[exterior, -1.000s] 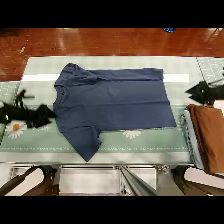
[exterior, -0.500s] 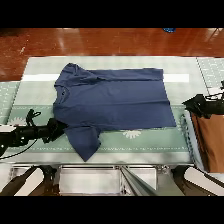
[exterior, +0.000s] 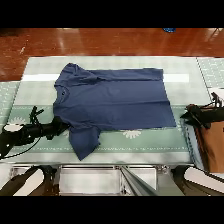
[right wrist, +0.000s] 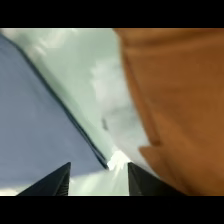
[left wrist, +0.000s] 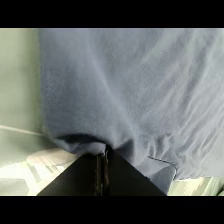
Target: Fold the shirts.
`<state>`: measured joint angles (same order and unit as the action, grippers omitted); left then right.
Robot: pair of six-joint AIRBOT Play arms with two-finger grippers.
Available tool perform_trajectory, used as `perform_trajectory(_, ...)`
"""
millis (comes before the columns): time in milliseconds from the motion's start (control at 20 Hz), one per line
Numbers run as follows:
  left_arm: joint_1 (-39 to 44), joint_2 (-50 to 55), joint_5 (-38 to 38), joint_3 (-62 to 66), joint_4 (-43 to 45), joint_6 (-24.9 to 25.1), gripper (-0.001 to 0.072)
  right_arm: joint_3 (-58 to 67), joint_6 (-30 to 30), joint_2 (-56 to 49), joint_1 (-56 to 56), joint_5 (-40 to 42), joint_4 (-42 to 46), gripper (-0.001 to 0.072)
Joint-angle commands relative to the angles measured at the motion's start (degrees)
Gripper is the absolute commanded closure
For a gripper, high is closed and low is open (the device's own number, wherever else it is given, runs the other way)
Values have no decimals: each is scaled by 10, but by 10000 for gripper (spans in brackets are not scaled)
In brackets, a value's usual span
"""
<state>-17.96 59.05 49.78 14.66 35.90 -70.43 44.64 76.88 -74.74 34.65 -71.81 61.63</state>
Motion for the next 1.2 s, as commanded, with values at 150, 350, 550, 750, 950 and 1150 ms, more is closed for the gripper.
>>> perform_trajectory(150, 4, 1, 2, 0, -4, 6, 692, 0, -14, -83, -68, 8, -35, 306)
perform_trajectory(350, 4, 0, 12, 34, -4, 6, 692, 15, -54, -98, -123, 73, -160, 524)
perform_trajectory(550, -3, 0, 52, 190, -4, 1, 693, 162, -96, -89, -183, -1, -207, 694)
perform_trajectory(750, -3, -1, 102, 462, -4, -30, 693, 427, -44, -59, -228, 2, -183, 695)
perform_trajectory(950, -5, -11, 116, 726, -3, 38, 693, 695, -13, -31, -229, -30, -155, 694)
perform_trajectory(1150, -29, -55, 139, 890, 14, 18, 693, 745, -11, 92, -229, -45, -90, 694)
